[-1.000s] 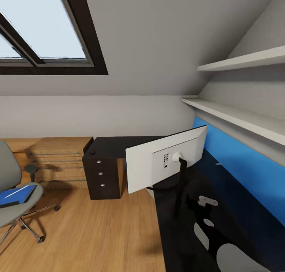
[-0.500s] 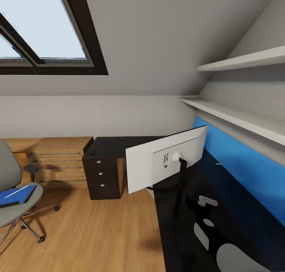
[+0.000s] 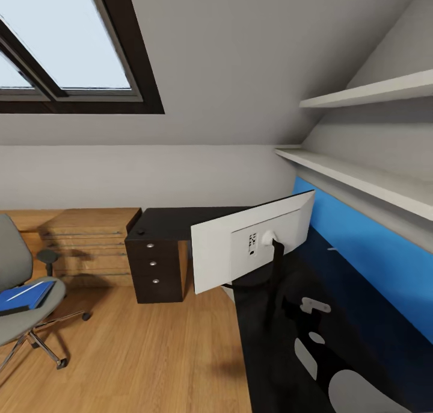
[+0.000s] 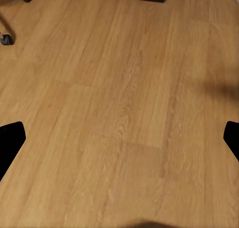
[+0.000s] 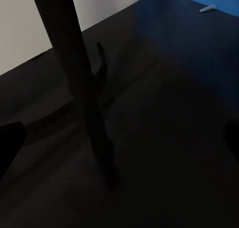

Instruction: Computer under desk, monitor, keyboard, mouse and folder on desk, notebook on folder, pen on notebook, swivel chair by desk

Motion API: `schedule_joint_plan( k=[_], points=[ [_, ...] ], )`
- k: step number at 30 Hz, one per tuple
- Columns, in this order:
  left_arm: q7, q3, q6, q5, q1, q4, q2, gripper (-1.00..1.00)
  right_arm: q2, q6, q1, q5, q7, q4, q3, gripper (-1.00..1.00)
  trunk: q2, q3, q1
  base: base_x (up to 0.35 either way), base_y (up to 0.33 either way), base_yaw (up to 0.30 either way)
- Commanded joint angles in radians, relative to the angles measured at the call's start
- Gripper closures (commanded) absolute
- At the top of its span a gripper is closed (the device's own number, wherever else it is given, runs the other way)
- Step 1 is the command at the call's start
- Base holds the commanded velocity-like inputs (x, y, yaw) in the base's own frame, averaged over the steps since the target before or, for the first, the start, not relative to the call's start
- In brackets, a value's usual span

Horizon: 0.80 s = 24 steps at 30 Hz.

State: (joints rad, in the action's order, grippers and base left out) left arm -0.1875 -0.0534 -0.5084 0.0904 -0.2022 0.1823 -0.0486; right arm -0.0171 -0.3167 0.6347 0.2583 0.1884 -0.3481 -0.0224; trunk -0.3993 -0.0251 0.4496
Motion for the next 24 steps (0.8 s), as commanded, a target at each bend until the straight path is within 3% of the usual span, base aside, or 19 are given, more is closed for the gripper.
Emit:
schedule_joint_plan(
  k=[1, 10, 13, 16, 17, 18, 19, 20, 22, 24],
  points=[
    [0.004, -0.005, -0.004, 0.004, 0.0, -0.001, -0.001, -1.0, 0.0, -0.005, 0.0, 0.004, 0.002, 0.001, -0.002, -1.0, -0.001, 0.0, 0.0, 0.0, 0.0, 0.0],
    [0.009, -0.002, -0.001, 0.002, 0.0, 0.013, -0.004, -1.0, -0.002, -0.022, 0.0, 0.002, 0.0, 0.0, -0.001, -1.0, -0.001, 0.0, 0.0, 0.0, 0.0, 0.0],
    [0.009, -0.004, 0.023, 0.003, 0.0, 0.056, -0.003, -1.0, -0.002, -0.022, 0.0, 0.0, 0.0, -0.001, -0.001, -1.0, -0.001, 0.0, 0.0, 0.0, 0.0, 0.0],
    [0.01, -0.005, 0.118, 0.003, 0.0, 0.151, -0.003, -1.0, -0.003, -0.022, 0.0, 0.0, 0.0, 0.0, -0.002, -1.0, -0.001, 0.0, 0.0, 0.0, 0.0, 0.0],
    [0.01, -0.006, 0.24, 0.005, 0.001, 0.243, -0.003, -1.0, -0.003, -0.019, 0.0, -0.001, 0.0, 0.0, -0.003, -1.0, -0.001, 0.0, 0.0, 0.0, 0.0, 0.0],
    [0.01, -0.006, 0.285, 0.006, 0.002, 0.277, -0.002, -1.0, -0.004, -0.018, 0.0, -0.001, 0.0, 0.001, -0.003, -1.0, -0.001, 0.0, 0.0, 0.0, 0.0, 0.0],
    [0.01, -0.006, 0.285, 0.006, 0.002, 0.277, -0.002, -1.0, -0.004, -0.018, 0.0, -0.001, 0.0, 0.001, -0.003, -1.0, -0.001, 0.0, 0.0, 0.0, 0.0, 0.0],
    [0.01, -0.006, 0.379, 0.016, 0.012, 0.356, -0.002, -1.0, -0.005, -0.014, 0.0, -0.001, 0.0, 0.001, -0.003, -1.0, -0.001, 0.0, 0.0, 0.0, 0.0, 0.0],
    [0.01, -0.006, 0.47, 0.034, 0.03, 0.449, -0.002, -1.0, -0.006, -0.007, 0.0, -0.001, 0.0, 0.001, -0.004, -1.0, -0.001, 0.0, 0.0, 0.0, 0.0, 0.0],
    [0.01, -0.006, 0.644, 0.078, 0.088, 0.68, -0.002, -1.0, -0.008, 0.034, 0.003, -0.002, 0.0, -0.001, -0.004, -1.0, -0.001, 0.0, 0.0, 0.0, 0.0, 0.0]
  ],
)
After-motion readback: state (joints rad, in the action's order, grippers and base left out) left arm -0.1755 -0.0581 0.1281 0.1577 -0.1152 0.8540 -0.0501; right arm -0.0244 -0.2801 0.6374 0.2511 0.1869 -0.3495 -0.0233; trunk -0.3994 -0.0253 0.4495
